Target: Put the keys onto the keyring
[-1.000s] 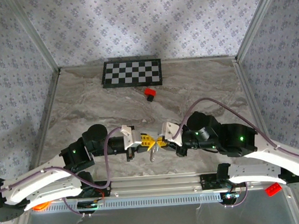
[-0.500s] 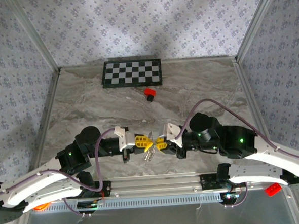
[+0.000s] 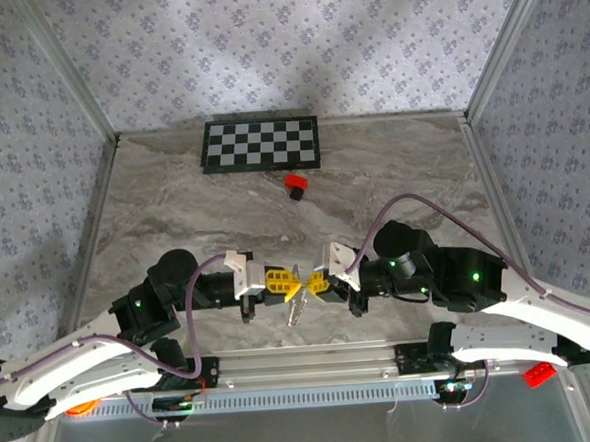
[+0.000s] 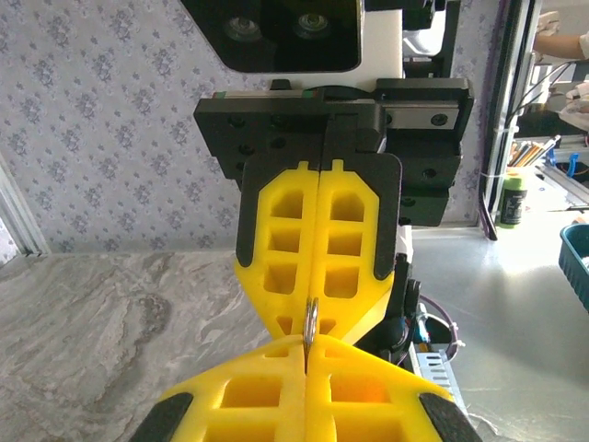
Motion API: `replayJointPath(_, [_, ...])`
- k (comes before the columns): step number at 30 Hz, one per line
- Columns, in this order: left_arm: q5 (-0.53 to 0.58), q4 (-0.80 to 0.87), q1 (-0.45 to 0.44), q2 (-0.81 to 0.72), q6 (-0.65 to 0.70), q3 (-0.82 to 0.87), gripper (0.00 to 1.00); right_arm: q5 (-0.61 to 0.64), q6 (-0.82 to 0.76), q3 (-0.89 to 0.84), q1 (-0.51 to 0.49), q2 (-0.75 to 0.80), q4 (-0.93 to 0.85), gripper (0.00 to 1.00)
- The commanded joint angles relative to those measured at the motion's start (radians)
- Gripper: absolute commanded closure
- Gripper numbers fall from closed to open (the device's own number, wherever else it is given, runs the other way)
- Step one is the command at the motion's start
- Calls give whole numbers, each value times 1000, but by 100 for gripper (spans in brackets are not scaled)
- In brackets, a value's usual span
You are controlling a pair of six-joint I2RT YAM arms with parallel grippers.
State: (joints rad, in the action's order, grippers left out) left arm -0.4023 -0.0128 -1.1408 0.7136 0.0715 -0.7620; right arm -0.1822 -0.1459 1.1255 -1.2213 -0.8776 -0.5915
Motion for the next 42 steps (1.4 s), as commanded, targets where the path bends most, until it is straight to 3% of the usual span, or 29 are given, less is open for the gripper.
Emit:
replayJointPath(1, [-51, -113, -4, -10, -18, -8, 100, -38, -3, -9, 8, -6, 30, 96])
replayJointPath(17, [-86, -154, -4, 3, -36, -3, 100, -40, -4, -30, 13, 30, 65, 91])
replayJointPath(31, [-152, -213, -3, 3, -65, 19, 100, -94, -32, -52, -12, 25, 81, 93])
replayJointPath(42, [-206, -225, -4, 13, -73, 19, 100, -80, -40, -75, -20, 67, 135, 84])
